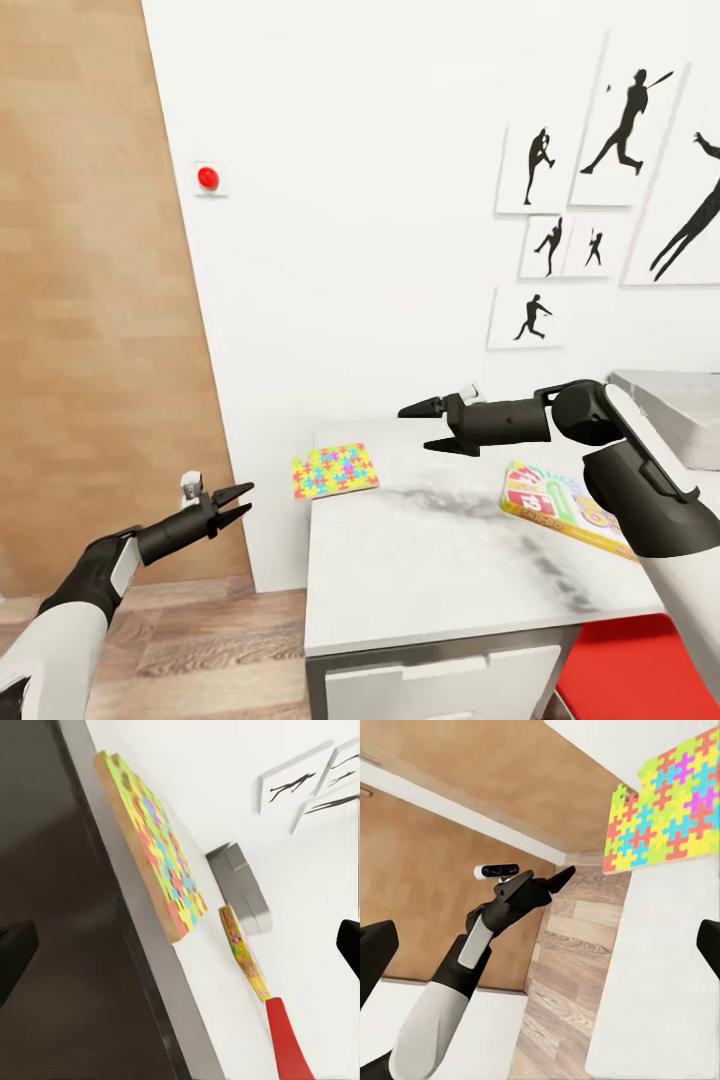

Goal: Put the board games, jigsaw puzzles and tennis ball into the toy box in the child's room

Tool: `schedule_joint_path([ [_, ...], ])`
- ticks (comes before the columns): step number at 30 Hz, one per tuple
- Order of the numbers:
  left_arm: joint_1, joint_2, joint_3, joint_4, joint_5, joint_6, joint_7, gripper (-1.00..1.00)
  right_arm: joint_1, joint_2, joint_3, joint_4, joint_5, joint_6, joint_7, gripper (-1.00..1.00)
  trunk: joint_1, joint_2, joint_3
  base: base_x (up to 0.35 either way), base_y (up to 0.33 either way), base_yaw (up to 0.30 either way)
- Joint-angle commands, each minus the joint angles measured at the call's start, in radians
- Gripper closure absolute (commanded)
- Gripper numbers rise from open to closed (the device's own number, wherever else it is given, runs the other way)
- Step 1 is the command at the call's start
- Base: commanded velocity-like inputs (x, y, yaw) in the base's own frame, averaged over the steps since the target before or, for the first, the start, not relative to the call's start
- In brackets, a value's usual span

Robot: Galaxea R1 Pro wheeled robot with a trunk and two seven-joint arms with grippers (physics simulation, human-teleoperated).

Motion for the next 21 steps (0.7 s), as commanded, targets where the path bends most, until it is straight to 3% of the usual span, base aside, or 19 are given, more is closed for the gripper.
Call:
schedule_joint_path([
  [1,-0.001,-0.001,0.003,-0.002,-0.001,0.016,-0.002,-1.00,-0.001,0.000,0.001,0.000,-0.010,0.000,-0.010,-1.00,0.000,-0.001,0.000,0.000,0.000,-0.170],
  [9,-0.021,-0.001,0.003,-0.007,0.002,0.061,0.022,-1.00,-0.001,0.000,0.000,-0.002,-0.010,0.001,-0.010,-1.00,0.000,-0.001,0.002,0.000,0.000,-0.048],
  [10,-0.026,0.000,0.004,-0.007,0.007,0.093,0.023,-1.00,-0.001,0.000,0.000,-0.002,-0.010,0.001,-0.010,-1.00,0.000,-0.001,0.002,0.000,0.000,-0.006],
  [15,-0.041,0.001,0.003,-0.007,0.043,0.123,0.028,-1.00,-0.001,-0.002,-0.001,-0.006,-0.011,0.000,-0.011,-1.00,0.000,-0.001,0.003,0.000,0.000,-0.002],
  [21,-0.069,0.001,0.005,-0.007,0.066,0.164,0.080,-1.00,-0.001,-0.003,-0.001,-0.010,-0.012,0.000,-0.011,-1.00,0.000,-0.001,0.003,0.000,0.000,-0.006],
])
